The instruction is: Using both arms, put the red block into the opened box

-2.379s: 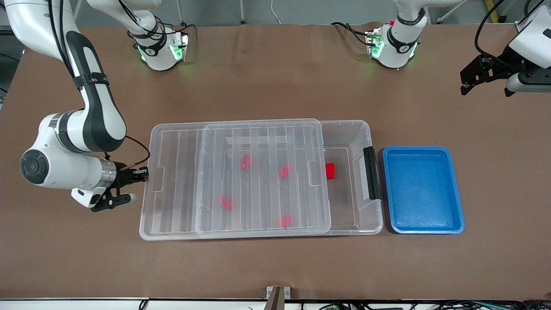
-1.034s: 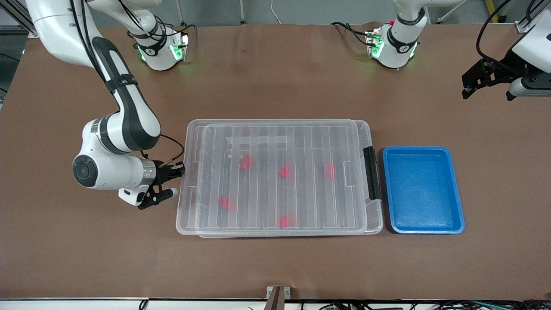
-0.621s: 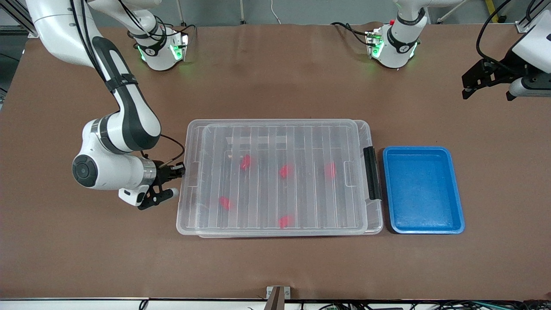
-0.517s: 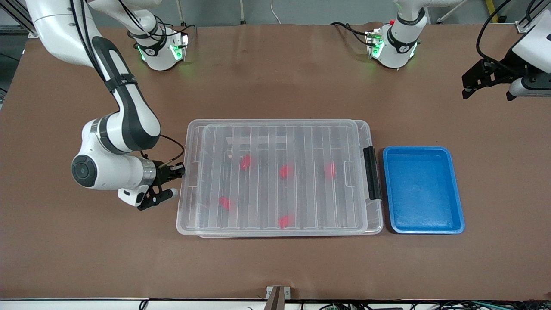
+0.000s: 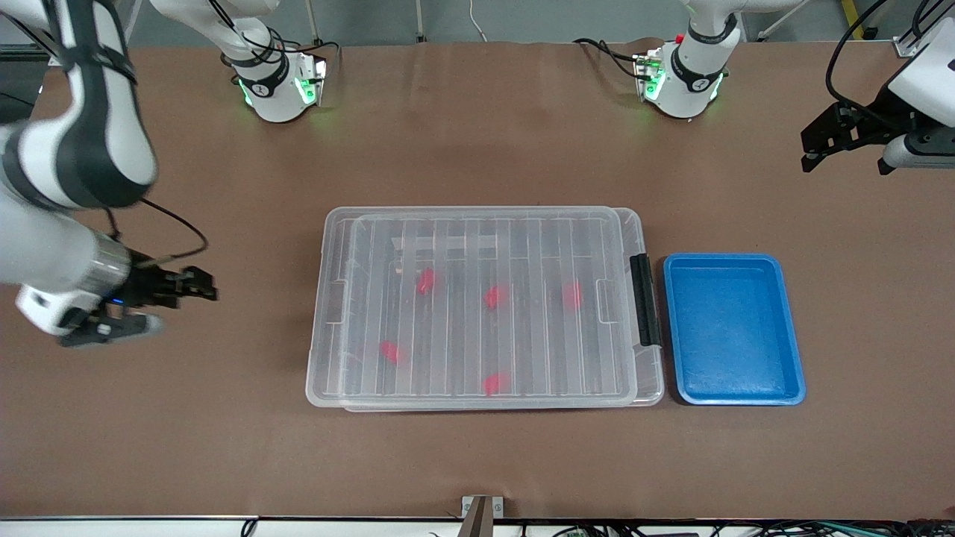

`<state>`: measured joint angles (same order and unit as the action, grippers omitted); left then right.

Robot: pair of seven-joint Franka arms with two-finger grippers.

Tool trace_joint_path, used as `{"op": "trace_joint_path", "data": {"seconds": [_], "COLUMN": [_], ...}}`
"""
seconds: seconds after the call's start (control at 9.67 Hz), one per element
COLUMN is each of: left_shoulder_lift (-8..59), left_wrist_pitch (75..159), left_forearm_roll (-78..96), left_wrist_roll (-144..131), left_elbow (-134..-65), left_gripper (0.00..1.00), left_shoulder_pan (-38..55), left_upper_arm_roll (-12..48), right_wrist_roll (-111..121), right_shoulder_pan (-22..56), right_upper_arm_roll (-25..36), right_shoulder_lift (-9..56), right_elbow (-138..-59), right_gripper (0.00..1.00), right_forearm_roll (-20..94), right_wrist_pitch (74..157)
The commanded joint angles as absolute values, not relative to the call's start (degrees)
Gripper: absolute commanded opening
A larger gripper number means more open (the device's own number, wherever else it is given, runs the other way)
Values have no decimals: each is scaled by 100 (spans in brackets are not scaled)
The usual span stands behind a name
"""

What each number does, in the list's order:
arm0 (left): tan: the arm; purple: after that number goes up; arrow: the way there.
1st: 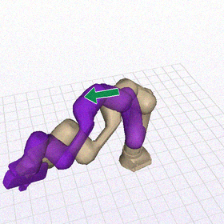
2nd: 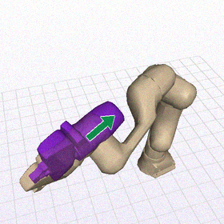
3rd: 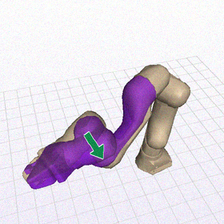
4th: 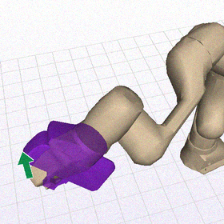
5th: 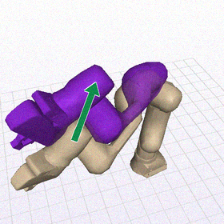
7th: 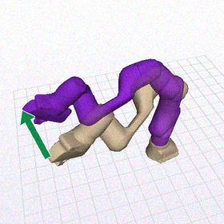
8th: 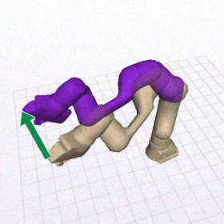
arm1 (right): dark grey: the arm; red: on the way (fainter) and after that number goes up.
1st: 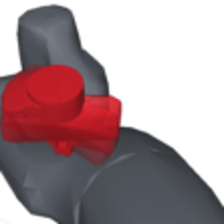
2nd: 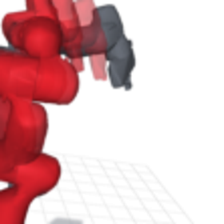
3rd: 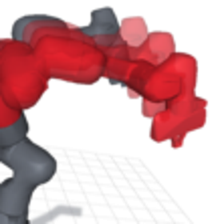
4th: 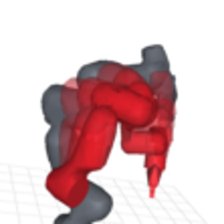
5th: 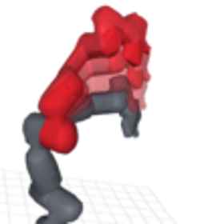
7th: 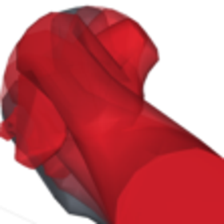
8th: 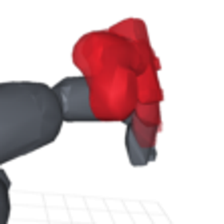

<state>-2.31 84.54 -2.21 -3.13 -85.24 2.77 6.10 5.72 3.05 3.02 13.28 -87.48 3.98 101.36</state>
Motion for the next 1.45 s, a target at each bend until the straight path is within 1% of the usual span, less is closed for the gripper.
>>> {"op": "trace_joint_path", "data": {"seconds": [0.0, 0.1, 0.31, 0.41, 0.52, 1.34], "left_shoulder_lift": [-123, -123, -123, -123, -123, -123], "left_wrist_pitch": [8394, 8394, 8385, 8385, 8385, 8385], "left_forearm_roll": [-132, -132, -132, -132, -132, -123], "left_wrist_roll": [-281, -281, -273, -272, -272, -281], "left_elbow": [-8543, -8543, -8543, -8543, -8543, -8543], "left_gripper": [100, 100, 100, 100, 100, 100], "left_shoulder_pan": [290, 290, 281, 281, 281, 299], "left_upper_arm_roll": [580, 580, 571, 571, 571, 571], "right_wrist_roll": [299, 203, -234, -368, -369, -351], "right_shoulder_pan": [334, 334, 334, 334, 299, 255], "right_upper_arm_roll": [727, 869, 975, 976, 993, 976], "right_shoulder_lift": [574, 319, -226, -333, -456, -422], "right_elbow": [-9035, -9009, -8983, -8965, -8965, -8921], "right_gripper": [100, 100, 100, 100, 100, 100], "right_forearm_roll": [158, 158, 132, 54, 1, 0], "right_wrist_pitch": [10003, 9793, 8873, 8494, 8429, 8473]}}
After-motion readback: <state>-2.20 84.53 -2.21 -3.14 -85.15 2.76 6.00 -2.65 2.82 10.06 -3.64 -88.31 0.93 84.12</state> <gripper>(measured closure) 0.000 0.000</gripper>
